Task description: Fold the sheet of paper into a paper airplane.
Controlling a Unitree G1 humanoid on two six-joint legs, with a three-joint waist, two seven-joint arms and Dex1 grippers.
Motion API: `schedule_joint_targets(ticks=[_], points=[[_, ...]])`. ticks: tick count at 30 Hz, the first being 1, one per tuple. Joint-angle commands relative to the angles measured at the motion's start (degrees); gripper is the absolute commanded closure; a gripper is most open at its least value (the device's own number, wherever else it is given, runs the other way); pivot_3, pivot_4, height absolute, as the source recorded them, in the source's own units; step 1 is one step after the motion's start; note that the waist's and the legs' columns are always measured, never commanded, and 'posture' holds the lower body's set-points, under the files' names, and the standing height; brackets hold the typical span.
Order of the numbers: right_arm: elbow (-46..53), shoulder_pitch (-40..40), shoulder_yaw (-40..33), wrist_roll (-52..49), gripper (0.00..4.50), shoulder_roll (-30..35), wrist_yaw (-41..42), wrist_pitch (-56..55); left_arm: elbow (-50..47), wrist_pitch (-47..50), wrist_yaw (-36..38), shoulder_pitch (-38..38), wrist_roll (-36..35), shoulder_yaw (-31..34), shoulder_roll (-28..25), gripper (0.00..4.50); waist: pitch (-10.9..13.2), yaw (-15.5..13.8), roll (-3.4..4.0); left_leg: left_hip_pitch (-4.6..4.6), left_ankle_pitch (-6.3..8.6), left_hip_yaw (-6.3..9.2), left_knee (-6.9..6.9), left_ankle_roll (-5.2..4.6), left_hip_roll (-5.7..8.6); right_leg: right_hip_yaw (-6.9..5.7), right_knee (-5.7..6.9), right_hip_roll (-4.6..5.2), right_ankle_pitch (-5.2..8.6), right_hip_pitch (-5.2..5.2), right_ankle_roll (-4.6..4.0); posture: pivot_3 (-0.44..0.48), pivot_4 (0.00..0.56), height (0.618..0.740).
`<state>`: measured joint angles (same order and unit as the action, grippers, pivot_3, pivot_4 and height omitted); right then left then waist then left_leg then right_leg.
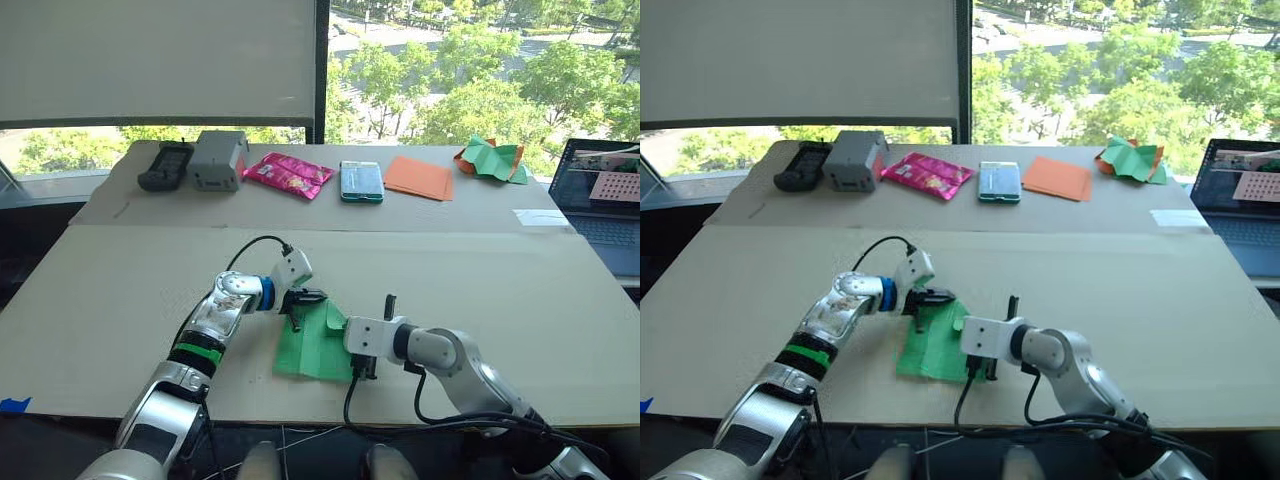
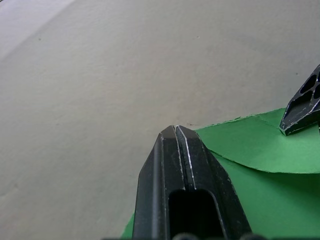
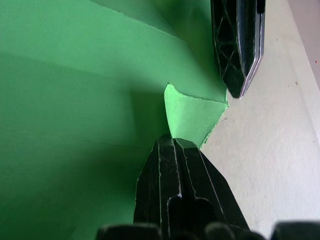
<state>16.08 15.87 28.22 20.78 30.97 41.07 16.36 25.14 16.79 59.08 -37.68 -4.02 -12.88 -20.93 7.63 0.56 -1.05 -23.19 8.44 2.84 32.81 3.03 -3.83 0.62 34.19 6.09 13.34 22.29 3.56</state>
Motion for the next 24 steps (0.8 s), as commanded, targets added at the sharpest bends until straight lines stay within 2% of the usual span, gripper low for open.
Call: schedule_joint_targets(ticks=[1, 8, 15, 24], points=[[0.0, 0.3, -0.3, 0.4, 4.46, -0.3, 0.2, -1.1, -6.5, 2.1, 0.7, -0.4, -2.5, 3.4, -3.1, 4.50, 0.0, 0.1, 0.00, 0.02, -0.02, 0.01, -0.01, -0.04, 0.00, 0.00, 0.01, -0.01, 0.00, 0.00, 0.00, 0.000, 0.150, 0.706], [-0.6, 0.5, -0.2, 0.9, 4.46, -0.7, 0.2, -1.4, -9.4, 3.8, 1.0, -2.4, -4.2, 4.9, -5.8, 4.50, 0.0, 0.1, -0.02, 0.16, 0.03, -0.01, 0.02, 0.05, -0.01, 0.00, -0.12, 0.00, 0.01, 0.03, -0.01, 0.000, 0.150, 0.706], [-0.9, 0.7, -0.1, 1.2, 4.46, -1.0, 0.4, -1.4, -12.1, 5.9, 1.2, -5.7, -6.9, 3.5, -1.5, 4.50, 0.0, 0.0, -0.04, 0.09, 0.02, -0.01, 0.04, 0.03, 0.00, 0.01, -0.10, -0.01, 0.00, -0.01, 0.00, 0.000, 0.150, 0.706], [-0.5, 0.7, -0.1, 1.6, 4.46, -1.2, 0.5, -1.0, -7.8, 2.6, 2.2, -0.8, -3.5, -3.0, 1.5, 4.50, 0.0, 0.1, 0.02, 0.04, -0.25, -0.01, 0.04, -0.41, 0.01, 0.05, -0.05, -0.04, 0.00, -0.07, 0.01, 0.000, 0.150, 0.706]])
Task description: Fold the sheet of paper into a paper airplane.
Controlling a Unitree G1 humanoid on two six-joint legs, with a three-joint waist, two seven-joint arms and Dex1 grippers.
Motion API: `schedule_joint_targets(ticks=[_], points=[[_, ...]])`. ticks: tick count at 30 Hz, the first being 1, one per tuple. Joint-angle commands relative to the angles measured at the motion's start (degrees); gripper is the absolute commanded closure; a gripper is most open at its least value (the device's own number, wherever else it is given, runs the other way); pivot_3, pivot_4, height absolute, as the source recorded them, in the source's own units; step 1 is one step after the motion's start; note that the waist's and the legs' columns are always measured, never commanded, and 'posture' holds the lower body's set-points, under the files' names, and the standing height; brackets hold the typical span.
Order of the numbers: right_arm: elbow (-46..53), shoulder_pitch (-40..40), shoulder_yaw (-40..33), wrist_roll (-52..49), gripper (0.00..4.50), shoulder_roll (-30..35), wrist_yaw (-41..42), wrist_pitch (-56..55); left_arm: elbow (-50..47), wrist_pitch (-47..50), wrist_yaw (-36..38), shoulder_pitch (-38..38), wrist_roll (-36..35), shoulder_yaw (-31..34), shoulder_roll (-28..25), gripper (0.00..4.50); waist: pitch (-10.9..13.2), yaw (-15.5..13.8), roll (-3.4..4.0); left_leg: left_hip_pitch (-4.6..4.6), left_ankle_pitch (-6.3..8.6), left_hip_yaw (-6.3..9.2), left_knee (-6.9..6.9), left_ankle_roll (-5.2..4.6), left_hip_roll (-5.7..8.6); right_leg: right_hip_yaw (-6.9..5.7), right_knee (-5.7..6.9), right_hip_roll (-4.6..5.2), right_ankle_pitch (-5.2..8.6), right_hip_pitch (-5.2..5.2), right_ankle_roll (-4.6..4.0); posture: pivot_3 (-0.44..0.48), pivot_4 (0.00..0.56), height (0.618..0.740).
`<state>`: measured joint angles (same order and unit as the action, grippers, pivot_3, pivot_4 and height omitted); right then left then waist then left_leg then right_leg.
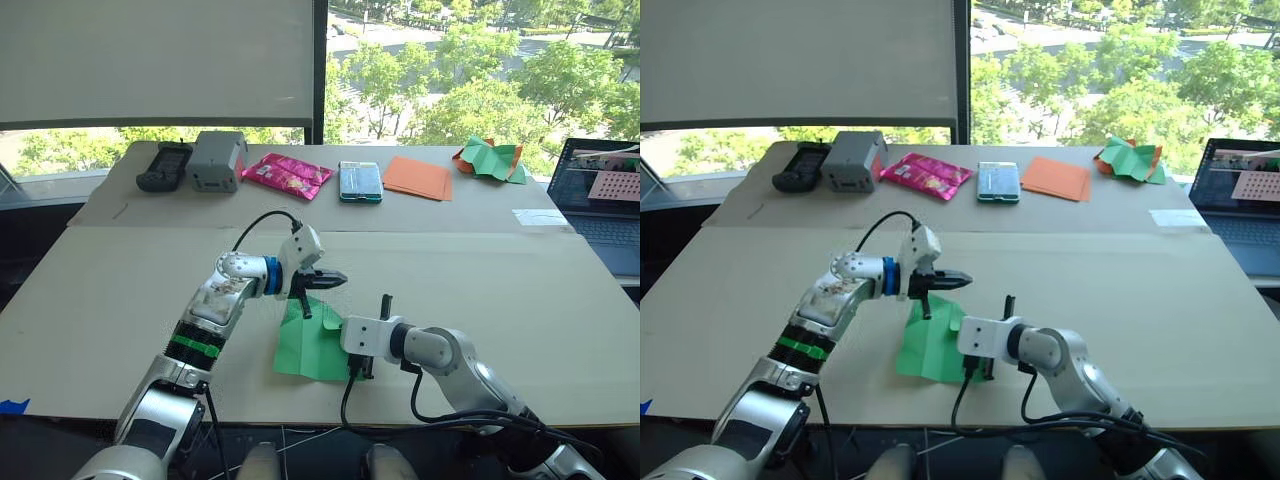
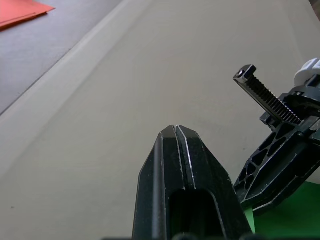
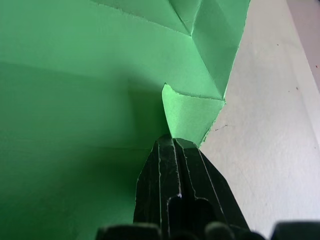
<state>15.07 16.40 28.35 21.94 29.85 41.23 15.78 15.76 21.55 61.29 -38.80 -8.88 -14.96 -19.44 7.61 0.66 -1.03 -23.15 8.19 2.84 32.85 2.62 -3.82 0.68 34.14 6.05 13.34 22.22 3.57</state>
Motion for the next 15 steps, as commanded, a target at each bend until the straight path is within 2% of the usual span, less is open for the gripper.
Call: schedule_joint_targets(ticks=[1, 9, 15], points=[[0.6, 0.1, -0.3, 0.5, 4.46, -0.1, 0.4, -0.4, 2.6, -2.9, 0.0, 0.5, 1.6, -1.3, 0.2, 4.50, 0.0, 0.0, -0.01, 0.01, 0.00, 0.00, 0.01, 0.00, 0.00, 0.00, 0.00, 0.00, 0.00, 0.03, 0.00, 0.000, 0.150, 0.706], [1.4, -0.2, -0.3, 0.6, 4.46, -0.2, 0.7, 0.0, 12.6, -9.0, -1.2, -1.4, 5.5, -2.9, 2.1, 4.50, 0.0, 0.0, -0.02, 0.02, 0.16, 0.00, 0.04, 0.26, 0.00, -0.01, -0.04, 0.01, 0.00, 0.06, 0.00, 0.000, 0.150, 0.706], [1.7, -0.3, -0.4, 0.6, 4.46, -0.3, 0.9, 0.1, 17.4, -13.2, -1.4, -1.2, 8.5, -4.0, 1.6, 4.50, 0.0, -0.1, -0.01, 0.05, 0.15, 0.00, 0.04, 0.25, 0.00, -0.01, -0.02, 0.00, 0.00, 0.06, 0.00, 0.000, 0.150, 0.706]])
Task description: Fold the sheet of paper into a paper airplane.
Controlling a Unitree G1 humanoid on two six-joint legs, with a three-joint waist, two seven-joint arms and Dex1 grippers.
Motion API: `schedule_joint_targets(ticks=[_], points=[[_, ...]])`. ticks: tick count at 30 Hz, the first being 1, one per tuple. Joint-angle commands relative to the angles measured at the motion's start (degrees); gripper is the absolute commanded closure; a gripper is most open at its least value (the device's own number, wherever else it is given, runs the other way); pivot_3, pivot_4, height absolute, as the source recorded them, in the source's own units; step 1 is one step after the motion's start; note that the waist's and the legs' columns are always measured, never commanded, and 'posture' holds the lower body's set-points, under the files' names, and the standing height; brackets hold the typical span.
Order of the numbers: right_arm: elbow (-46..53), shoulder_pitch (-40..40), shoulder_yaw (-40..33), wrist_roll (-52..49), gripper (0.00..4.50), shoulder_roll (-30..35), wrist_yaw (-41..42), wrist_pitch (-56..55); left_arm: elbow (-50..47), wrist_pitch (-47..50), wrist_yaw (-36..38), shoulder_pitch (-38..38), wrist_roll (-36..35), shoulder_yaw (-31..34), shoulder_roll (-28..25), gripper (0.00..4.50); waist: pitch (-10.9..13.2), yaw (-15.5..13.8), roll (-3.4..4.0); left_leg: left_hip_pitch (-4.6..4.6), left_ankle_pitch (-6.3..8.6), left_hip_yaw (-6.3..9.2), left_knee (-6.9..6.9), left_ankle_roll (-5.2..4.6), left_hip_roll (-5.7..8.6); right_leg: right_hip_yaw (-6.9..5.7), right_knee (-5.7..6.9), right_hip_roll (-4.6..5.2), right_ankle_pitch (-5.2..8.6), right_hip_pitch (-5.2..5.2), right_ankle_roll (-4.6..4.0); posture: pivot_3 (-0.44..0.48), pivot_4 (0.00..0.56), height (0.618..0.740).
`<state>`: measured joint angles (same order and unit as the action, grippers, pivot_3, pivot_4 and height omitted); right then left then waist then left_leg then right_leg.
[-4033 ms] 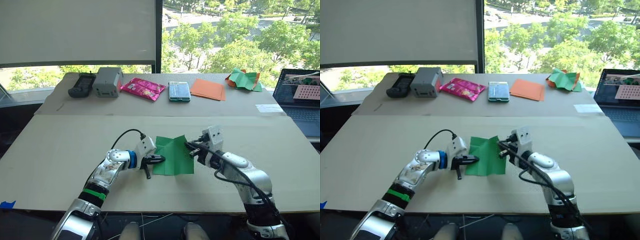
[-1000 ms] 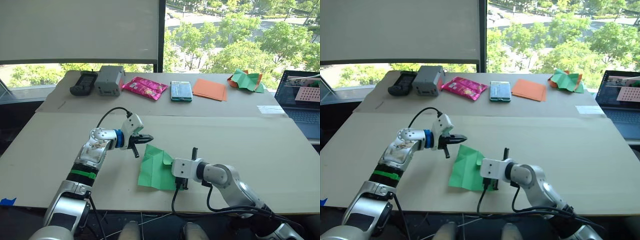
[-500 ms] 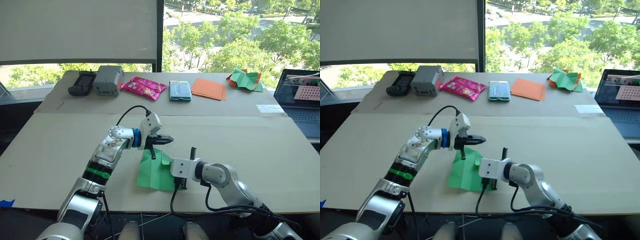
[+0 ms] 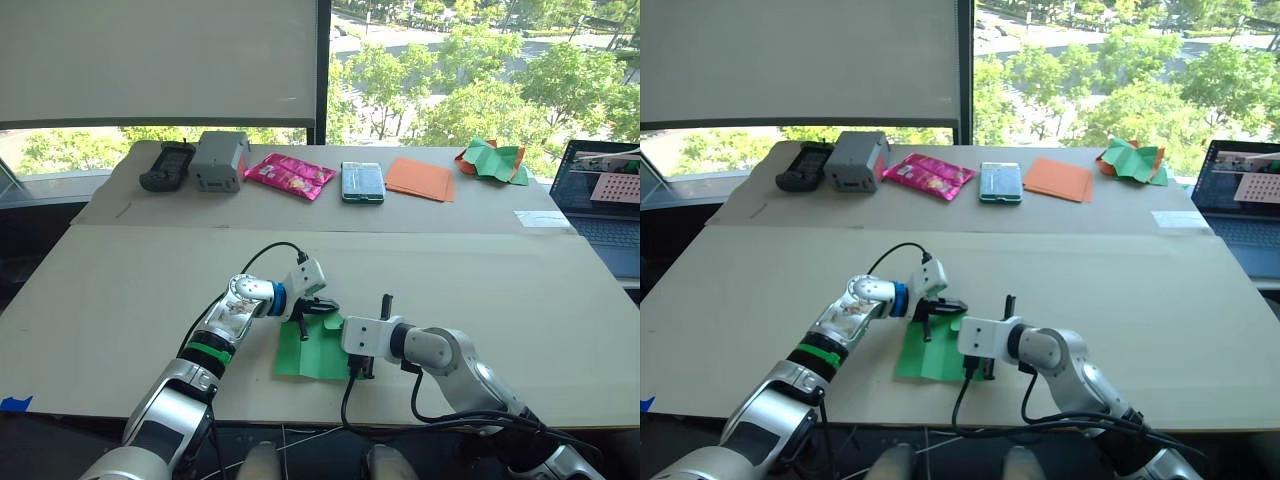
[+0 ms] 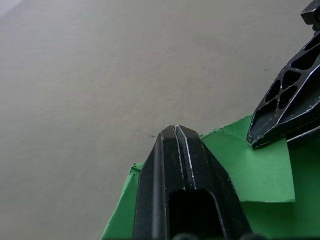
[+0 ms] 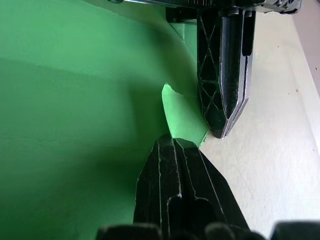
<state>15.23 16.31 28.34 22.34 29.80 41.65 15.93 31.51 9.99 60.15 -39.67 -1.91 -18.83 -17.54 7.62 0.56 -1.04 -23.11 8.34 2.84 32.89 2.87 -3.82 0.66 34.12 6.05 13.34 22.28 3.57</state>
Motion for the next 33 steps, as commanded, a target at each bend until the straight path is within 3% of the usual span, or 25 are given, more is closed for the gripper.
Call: schedule_joint_targets(ticks=[1, 17, 30, 33], points=[[1.6, -0.2, -0.4, 0.2, 4.46, -0.2, 0.5, 0.0, 2.1, -2.1, -0.4, -0.3, 1.8, -0.3, -0.5, 4.50, 0.0, 0.0, 0.00, 0.01, 0.00, 0.00, 0.00, 0.01, 0.00, 0.00, 0.00, 0.00, 0.00, -0.01, 0.00, 0.000, 0.150, 0.706], [1.5, -0.1, -0.6, 0.1, 4.46, -0.1, 0.8, 0.1, -0.6, -0.9, -0.9, 2.6, 0.9, 2.0, -3.4, 4.50, 0.0, 0.1, 0.01, 0.09, 0.01, 0.00, 0.00, 0.02, -0.01, 0.00, 0.01, 0.00, 0.00, -0.02, 0.00, 0.000, 0.150, 0.706], [2.2, 0.2, -0.9, -1.5, 4.46, -0.9, 2.3, 1.6, 2.0, -5.4, -1.8, 3.4, 6.3, -2.5, -3.2, 4.50, -0.2, -0.1, 0.03, 0.18, 0.05, 0.00, 0.00, 0.07, 0.00, 0.00, 0.01, 0.00, 0.00, -0.09, 0.00, 0.000, 0.150, 0.706], [3.0, 0.1, -1.8, -3.3, 3.62, -2.1, 3.1, 4.0, 2.8, -6.3, -2.0, 3.2, 6.9, -2.6, -3.1, 4.50, -0.2, -0.1, 0.09, 0.21, 0.10, -0.01, 0.00, 0.15, -0.01, 0.00, 0.02, 0.00, 0.00, -0.10, 0.00, 0.000, 0.150, 0.706]])
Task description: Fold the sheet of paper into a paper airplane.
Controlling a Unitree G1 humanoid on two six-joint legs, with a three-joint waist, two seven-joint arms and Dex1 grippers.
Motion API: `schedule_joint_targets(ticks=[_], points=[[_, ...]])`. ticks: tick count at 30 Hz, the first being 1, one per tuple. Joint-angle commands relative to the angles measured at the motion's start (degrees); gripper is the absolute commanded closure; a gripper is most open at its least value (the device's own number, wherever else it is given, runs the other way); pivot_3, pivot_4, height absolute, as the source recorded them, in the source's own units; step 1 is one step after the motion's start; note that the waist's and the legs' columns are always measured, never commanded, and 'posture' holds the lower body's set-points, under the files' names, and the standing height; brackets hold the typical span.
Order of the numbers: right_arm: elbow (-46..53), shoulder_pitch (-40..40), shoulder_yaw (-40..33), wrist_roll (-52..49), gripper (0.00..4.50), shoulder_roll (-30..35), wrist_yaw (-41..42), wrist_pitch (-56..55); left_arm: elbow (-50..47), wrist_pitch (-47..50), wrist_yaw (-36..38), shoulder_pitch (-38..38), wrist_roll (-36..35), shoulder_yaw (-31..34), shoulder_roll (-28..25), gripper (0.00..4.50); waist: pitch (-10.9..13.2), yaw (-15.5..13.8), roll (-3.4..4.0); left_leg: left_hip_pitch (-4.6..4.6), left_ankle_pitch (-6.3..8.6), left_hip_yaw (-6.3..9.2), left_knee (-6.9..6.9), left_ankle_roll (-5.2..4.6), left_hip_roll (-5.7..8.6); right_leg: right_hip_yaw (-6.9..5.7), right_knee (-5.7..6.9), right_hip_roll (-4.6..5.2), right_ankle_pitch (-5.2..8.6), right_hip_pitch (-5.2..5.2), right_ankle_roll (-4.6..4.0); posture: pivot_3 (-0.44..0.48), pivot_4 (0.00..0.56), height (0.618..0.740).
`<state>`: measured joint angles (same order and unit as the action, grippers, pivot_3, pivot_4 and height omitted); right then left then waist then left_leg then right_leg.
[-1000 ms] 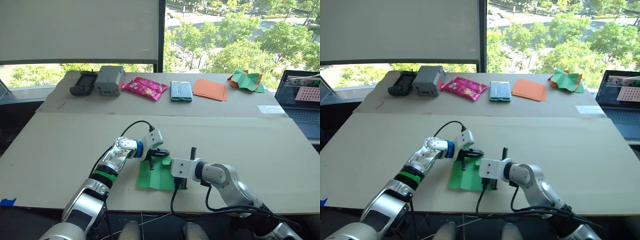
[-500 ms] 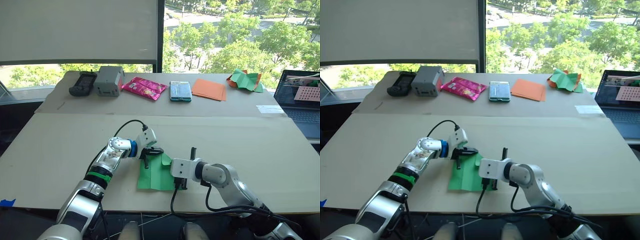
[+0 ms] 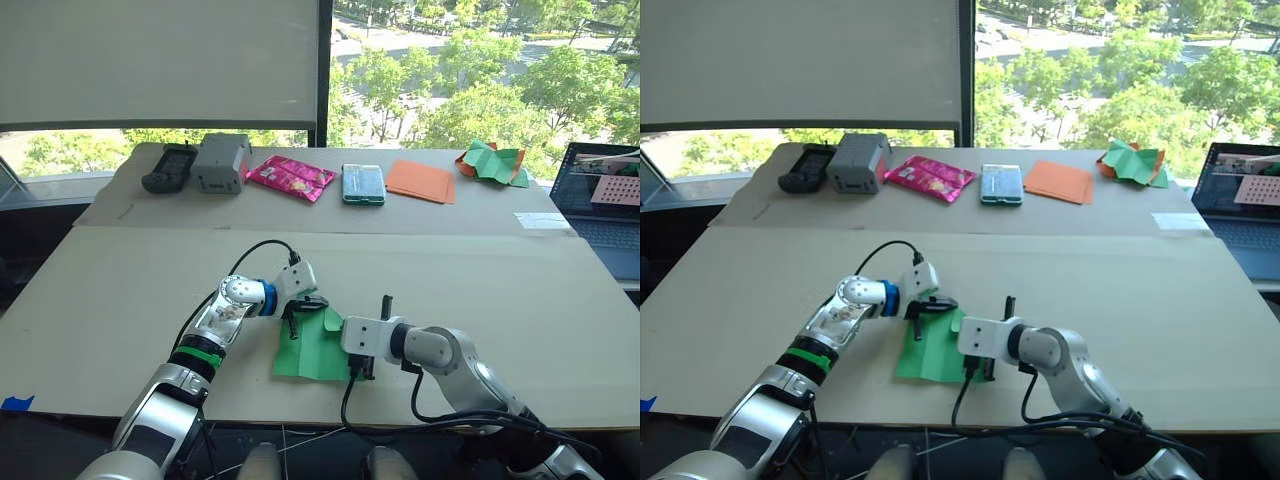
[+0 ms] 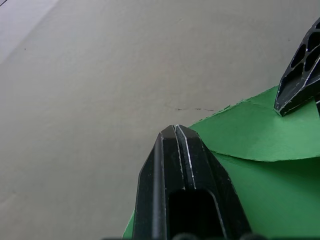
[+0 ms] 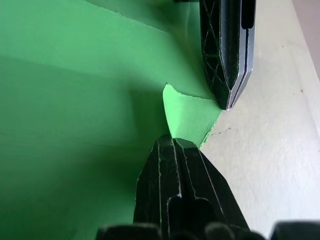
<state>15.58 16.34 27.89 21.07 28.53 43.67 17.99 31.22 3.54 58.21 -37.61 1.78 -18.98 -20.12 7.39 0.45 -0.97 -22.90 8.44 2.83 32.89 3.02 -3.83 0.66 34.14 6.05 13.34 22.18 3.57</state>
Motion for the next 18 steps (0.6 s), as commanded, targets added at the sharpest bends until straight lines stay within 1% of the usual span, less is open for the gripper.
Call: schedule_joint_targets(ticks=[1, 3, 4, 7, 10, 12, 15, 17, 18], points=[[3.5, -0.1, -2.0, -2.9, 3.29, -1.3, 1.4, 3.3, 3.4, -0.3, -0.1, 1.1, 3.6, -2.6, -0.6, 4.50, 0.0, 0.0, 0.05, 0.00, 0.00, 0.00, 0.00, 0.00, 0.00, 0.00, 0.01, 0.00, 0.00, 0.00, 0.00, 0.000, 0.150, 0.706], [5.3, 0.1, -3.7, -5.3, 2.51, -2.5, 1.8, 6.1, 3.8, -0.5, -0.1, 1.0, 3.6, -2.5, -0.5, 4.50, 0.0, -0.1, 0.05, 0.00, 0.00, 0.00, 0.00, 0.01, 0.00, 0.00, 0.01, 0.00, 0.00, 0.00, 0.00, 0.000, 0.150, 0.706], [6.4, 0.3, -5.2, -7.3, 2.26, -3.2, 2.1, 7.8, 3.7, -0.4, 0.0, 1.0, 3.4, -2.3, -0.4, 4.50, 0.0, -0.1, 0.05, 0.00, 0.01, 0.01, 0.01, 0.01, 0.00, 0.00, 0.01, 0.00, 0.00, 0.00, 0.00, 0.000, 0.150, 0.706], [8.6, 1.4, -8.9, -12.2, 2.26, -5.3, 2.6, 12.4, 3.9, -0.5, 0.0, 0.9, 3.3, -2.2, -0.3, 4.50, 0.0, -0.2, 0.07, -0.01, 0.01, 0.01, 0.01, 0.01, 0.00, 0.00, 0.03, 0.00, 0.00, 0.01, 0.00, 0.000, 0.150, 0.706], [8.1, 3.9, -12.6, -16.0, 2.26, -8.5, 0.8, 17.7, 3.5, -0.1, 0.2, 1.2, 2.7, -1.8, -0.1, 4.50, -0.1, -0.3, 0.10, -0.01, 0.01, 0.01, 0.01, 0.01, 0.00, -0.01, 0.04, 0.00, 0.00, 0.01, 0.00, 0.000, 0.150, 0.706], [6.5, 4.7, -12.4, -15.7, 2.82, -8.6, -0.3, 18.9, 2.9, 0.4, 0.3, 1.5, 2.4, -1.5, -0.1, 4.50, -0.1, -0.3, 0.16, -0.02, 0.01, 0.00, 0.01, 0.01, 0.00, -0.01, 0.06, 0.00, 0.00, 0.04, 0.00, 0.000, 0.150, 0.706], [1.6, 5.2, -9.1, -13.1, 3.80, -8.6, -2.8, 18.7, 2.6, 0.4, 0.2, 1.5, 2.5, -1.4, -0.1, 4.50, -0.1, -0.3, 0.16, -0.01, 0.01, 0.01, 0.01, 0.01, 0.00, -0.01, 0.06, 0.00, 0.00, 0.03, 0.00, 0.000, 0.150, 0.706], [-0.6, 5.7, -8.1, -12.7, 4.46, -9.2, -4.1, 18.6, 2.6, 0.5, 0.1, 1.4, 2.5, -1.3, -0.1, 4.50, -0.1, -0.3, 0.18, -0.03, 0.01, 0.00, 0.01, 0.01, 0.00, 0.00, 0.06, 0.00, 0.00, 0.04, 0.00, 0.000, 0.150, 0.706], [-1.5, 6.0, -8.0, -12.8, 4.46, -9.6, -4.7, 18.7, 2.7, 0.5, 0.1, 1.3, 2.6, -1.3, 0.0, 4.50, -0.1, -0.3, 0.18, -0.04, 0.00, 0.00, 0.01, 0.01, 0.00, 0.00, 0.06, 0.00, 0.00, 0.06, 0.00, 0.000, 0.150, 0.706]])
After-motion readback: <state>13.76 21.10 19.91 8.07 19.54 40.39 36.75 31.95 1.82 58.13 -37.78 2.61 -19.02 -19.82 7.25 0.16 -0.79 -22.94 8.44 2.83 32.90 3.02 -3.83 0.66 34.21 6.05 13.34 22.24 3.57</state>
